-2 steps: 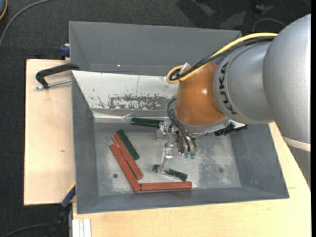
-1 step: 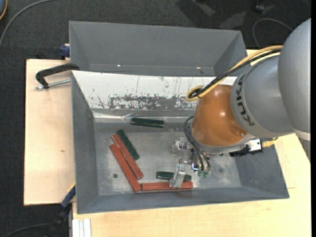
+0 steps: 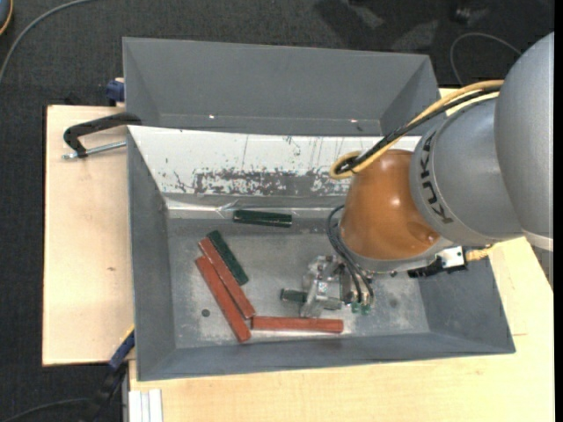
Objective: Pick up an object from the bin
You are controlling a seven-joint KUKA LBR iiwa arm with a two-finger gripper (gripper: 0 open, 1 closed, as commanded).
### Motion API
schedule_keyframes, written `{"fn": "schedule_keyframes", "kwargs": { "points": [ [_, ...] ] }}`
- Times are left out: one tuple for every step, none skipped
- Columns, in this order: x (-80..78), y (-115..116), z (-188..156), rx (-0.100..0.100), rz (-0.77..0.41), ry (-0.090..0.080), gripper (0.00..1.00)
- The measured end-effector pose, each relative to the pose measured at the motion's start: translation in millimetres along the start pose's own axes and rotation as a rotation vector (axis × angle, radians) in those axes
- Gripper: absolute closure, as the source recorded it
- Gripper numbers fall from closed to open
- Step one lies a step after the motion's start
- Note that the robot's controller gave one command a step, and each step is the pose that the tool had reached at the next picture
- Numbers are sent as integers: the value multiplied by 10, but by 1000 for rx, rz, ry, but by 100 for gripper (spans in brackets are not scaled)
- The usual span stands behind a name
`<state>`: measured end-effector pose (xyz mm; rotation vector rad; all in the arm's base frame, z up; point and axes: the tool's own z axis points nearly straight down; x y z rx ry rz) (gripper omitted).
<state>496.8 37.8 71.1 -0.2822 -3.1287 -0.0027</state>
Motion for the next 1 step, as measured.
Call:
{"fn": "schedule_keyframes", "kwargs": {
  "points": [
    [-244,375,-1570,-4,16,-15,100]
  ]
}}
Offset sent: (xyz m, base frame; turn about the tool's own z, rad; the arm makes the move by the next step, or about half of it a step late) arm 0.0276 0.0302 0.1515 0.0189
